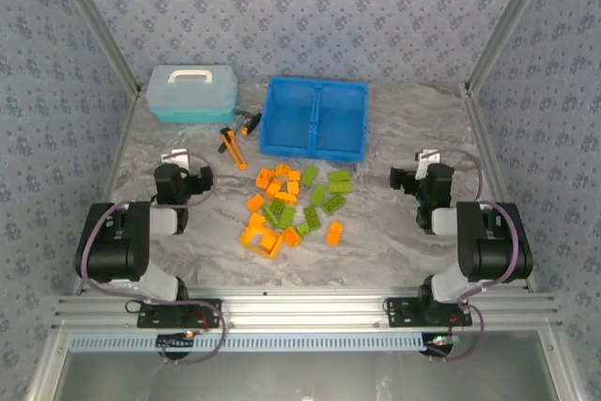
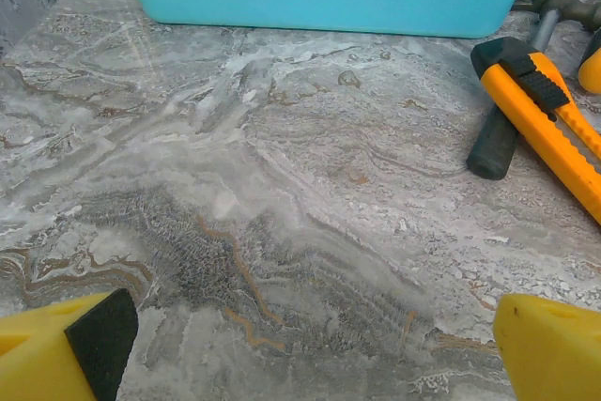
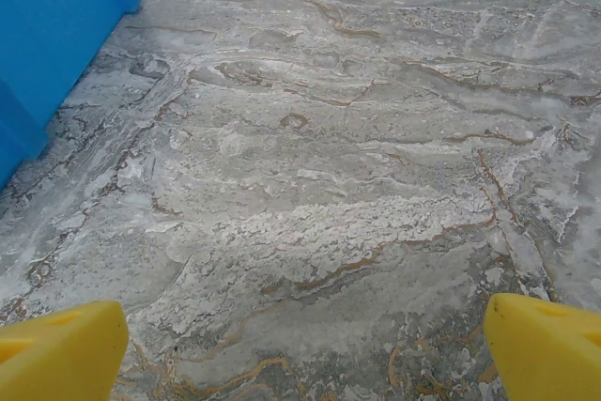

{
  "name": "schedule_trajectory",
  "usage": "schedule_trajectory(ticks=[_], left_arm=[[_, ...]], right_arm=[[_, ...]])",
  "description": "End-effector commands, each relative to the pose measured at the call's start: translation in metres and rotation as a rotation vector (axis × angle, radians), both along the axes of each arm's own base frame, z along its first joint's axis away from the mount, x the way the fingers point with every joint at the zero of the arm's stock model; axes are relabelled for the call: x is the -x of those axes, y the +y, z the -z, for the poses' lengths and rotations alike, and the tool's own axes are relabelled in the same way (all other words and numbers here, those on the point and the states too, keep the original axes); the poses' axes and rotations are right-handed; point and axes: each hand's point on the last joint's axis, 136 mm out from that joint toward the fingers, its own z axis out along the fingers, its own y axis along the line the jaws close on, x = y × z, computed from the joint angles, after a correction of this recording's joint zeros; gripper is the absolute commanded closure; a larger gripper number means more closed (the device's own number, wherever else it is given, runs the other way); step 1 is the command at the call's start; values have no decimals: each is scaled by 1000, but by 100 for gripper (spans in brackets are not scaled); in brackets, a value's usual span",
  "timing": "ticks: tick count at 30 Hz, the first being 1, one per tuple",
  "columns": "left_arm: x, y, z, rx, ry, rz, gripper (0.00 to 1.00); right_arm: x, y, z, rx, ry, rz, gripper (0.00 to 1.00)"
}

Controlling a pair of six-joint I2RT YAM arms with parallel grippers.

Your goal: Sort the legos into containers by color

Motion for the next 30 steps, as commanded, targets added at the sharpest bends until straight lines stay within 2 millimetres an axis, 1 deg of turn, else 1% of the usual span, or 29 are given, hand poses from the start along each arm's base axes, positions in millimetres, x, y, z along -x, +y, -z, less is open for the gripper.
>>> schedule_trajectory(ticks=[1,18,20,23,25,26,27,28,29,30], left_arm=[[-9,0,-16,-6,-52,12,1],[-9,0,-16,-6,-53,12,1],[-9,0,-16,-7,-52,13,1],[-9,0,-16,-8,-54,12,1],[-9,0,-20,-9,-52,10,1],[-8,0,-24,-10,-55,11,1],[-5,-1,-29,-17,-67,10,1],[-1,-1,-34,-23,-76,4,1],[3,0,-42,-31,-91,-9,1],[8,0,-54,-36,-105,-23,1]], right_arm=[[-7,-1,-14,8,-44,-9,0],[-7,-1,-15,16,-46,-5,0],[-8,-3,-17,19,-40,13,0],[-10,-10,-28,24,-9,56,0],[-5,-20,-40,25,6,124,0],[0,-27,-50,10,5,180,0],[8,-36,-66,-39,-10,260,0],[18,-41,-76,-101,0,320,0],[27,-42,-92,-181,-2,359,0],[32,-37,-109,-243,-8,364,0]])
